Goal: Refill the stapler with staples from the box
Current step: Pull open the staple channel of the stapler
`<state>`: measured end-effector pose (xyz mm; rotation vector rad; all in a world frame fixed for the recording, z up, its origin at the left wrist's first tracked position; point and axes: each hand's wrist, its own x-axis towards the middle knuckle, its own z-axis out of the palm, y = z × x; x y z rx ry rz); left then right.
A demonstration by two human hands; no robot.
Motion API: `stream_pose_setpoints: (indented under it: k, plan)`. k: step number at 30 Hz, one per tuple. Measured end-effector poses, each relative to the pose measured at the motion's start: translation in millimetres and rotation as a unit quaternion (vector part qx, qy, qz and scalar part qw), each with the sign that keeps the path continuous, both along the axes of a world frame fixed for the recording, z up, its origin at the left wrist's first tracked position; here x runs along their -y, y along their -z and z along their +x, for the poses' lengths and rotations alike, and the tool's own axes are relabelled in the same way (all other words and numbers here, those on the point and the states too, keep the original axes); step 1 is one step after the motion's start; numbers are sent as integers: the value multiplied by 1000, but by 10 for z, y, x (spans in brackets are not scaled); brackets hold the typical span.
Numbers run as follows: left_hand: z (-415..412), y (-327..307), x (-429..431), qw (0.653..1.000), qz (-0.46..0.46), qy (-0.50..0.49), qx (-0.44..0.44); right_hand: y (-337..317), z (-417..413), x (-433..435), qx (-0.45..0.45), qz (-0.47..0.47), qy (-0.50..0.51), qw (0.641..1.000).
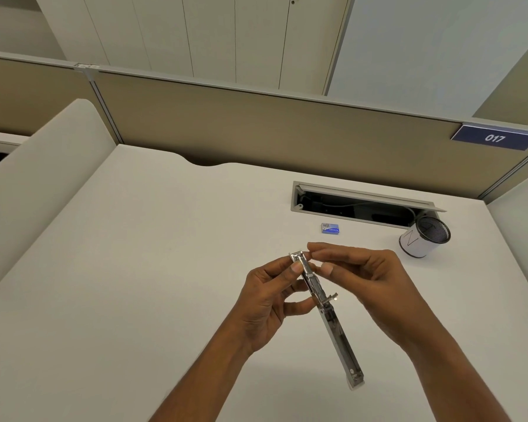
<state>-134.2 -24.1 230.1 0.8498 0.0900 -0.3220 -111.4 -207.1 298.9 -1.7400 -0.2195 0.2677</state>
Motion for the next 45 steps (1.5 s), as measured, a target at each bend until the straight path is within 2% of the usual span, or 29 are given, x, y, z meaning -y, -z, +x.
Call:
stream_pose_setpoints:
  k: [2, 6, 11, 18, 20, 24, 28, 31, 34, 38, 43, 45]
  plan:
    - [6, -1, 3, 1000, 6, 1, 4, 20, -11, 7, 1, 5, 12, 1000]
    - [-5, 5, 15, 1000, 19, 3, 3, 49, -70, 3, 40, -60, -22, 997]
    - [-18, 16, 24, 1000, 26, 1, 1, 36, -93, 22, 67, -97, -32, 993]
    - [-57, 37, 35, 999, 31, 2, -7, 118, -120, 41, 51, -74, -30, 995]
    - [-64, 31, 29, 999, 35, 2, -11, 156, -139, 47, 27, -36, -20, 999]
    - [-44, 5, 16, 998, 58, 7, -17, 248, -152, 3, -78, 145, 41, 986]
    - [0, -64, 20, 995, 94, 33, -7, 379, -96, -146, -220, 287, 142, 921]
    - [49, -147, 18, 984, 161, 76, 5, 472, -41, -261, -312, 343, 160, 871]
    - [118, -226, 8, 960, 261, 105, 12, 579, -72, -374, -348, 395, 135, 839]
    - [190, -297, 27, 906, 408, 110, 11, 732, -186, -487, -366, 455, 134, 801]
    - [223, -307, 160, 789, 606, 96, 27, 971, -292, -663, -355, 500, 222, 758]
    - [209, -274, 200, 762, 637, 105, 44, 1053, -324, -685, -357, 497, 251, 750]
